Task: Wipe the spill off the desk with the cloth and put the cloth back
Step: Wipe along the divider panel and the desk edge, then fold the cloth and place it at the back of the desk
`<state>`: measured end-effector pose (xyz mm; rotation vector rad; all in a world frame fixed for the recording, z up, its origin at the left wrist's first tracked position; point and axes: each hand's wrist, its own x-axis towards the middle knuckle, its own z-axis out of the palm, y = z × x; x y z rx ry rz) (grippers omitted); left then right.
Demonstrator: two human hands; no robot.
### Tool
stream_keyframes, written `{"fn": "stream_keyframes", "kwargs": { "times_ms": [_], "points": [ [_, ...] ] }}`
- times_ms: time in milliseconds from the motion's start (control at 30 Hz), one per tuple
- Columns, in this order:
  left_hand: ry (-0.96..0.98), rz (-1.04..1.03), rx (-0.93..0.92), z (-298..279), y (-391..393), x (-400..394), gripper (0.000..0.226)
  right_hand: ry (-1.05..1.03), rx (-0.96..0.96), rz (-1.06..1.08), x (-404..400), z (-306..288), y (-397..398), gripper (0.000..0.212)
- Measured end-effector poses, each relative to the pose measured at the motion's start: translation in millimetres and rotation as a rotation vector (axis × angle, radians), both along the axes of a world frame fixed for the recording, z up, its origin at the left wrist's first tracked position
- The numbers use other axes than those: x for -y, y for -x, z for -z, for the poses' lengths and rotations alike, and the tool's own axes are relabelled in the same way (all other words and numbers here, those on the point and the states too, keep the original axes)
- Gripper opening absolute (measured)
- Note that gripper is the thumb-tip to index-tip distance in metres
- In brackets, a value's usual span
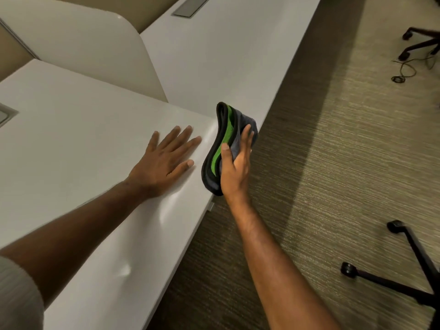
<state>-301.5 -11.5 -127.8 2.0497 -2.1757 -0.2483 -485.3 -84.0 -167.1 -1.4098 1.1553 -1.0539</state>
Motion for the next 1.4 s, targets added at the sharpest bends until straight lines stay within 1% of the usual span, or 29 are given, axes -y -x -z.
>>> {"fn": "stream_keyframes", "kwargs": {
  "times_ms": [200,300,433,633,800,900,933,967,1000,1033,1067,1100,1133,1200,1233,1300,1333,1400],
  "points": [
    [0.005,0.011,0.011,1,-1,0,0.059,-0.035,0.017,-0.054,22,-6,6,0.07],
    [-0.002,0.009,0.029,1,-1,1,0.06,-0.108,0.119,-0.07,30,-14,13,0.062],
    [-0.014,0.002,0.005,-2,1,1,0.061,-0.22,0.249,-0.05,51,-34,28,0.054],
    [-0.01,-0.009,-0.009,-5,1,2,0.063,-0.225,0.325,-0.089,78,-89,43,0.06],
    [-0.007,-0.019,-0.013,-3,1,2,0.062,-0.391,0.491,-0.158,90,-132,40,0.062],
    [-0.019,-0.021,-0.018,-4,-2,3,0.059,-0.528,0.649,-0.267,93,-151,29,0.059],
    [-0.019,-0.029,-0.046,-6,-2,4,0.057,-0.58,0.695,-0.31,92,-155,24,0.06],
    [-0.017,-0.049,-0.115,-7,-2,4,0.054,-0.633,0.723,-0.347,91,-159,20,0.059],
    [-0.032,-0.107,-0.271,-12,-1,5,0.05,-0.684,0.737,-0.382,90,-163,14,0.058],
    [-0.052,-0.214,-0.51,-22,1,6,0.047,-0.729,0.744,-0.41,89,-166,9,0.056],
    [-0.059,-0.35,-0.797,-33,3,8,0.048,-0.759,0.755,-0.436,89,-169,3,0.054],
    [-0.014,-0.477,-1.066,-45,3,10,0.053,-0.777,0.765,-0.455,89,-173,-3,0.051],
    [0.047,-0.569,-1.269,-56,1,12,0.06,-0.791,0.779,-0.479,88,-176,-9,0.05],
    [0.105,-0.652,-1.576,-79,-4,14,0.074,-0.81,0.822,-0.535,87,-179,-25,0.047],
    [0.104,-0.668,-1.696,-90,-6,14,0.079,-0.818,0.843,-0.565,85,-183,-33,0.046],
    [0.119,-0.681,-1.855,-105,-12,12,0.079,-0.836,0.898,-0.641,82,-188,-51,0.045],
    [0.153,-0.682,-1.904,-109,-14,10,0.074,-0.847,0.939,-0.692,79,-191,-60,0.048],
    [0.264,-0.711,-1.965,-116,-19,6,0.061,-0.813,0.932,-0.72,73,-200,-81,0.056]
  ]
}}
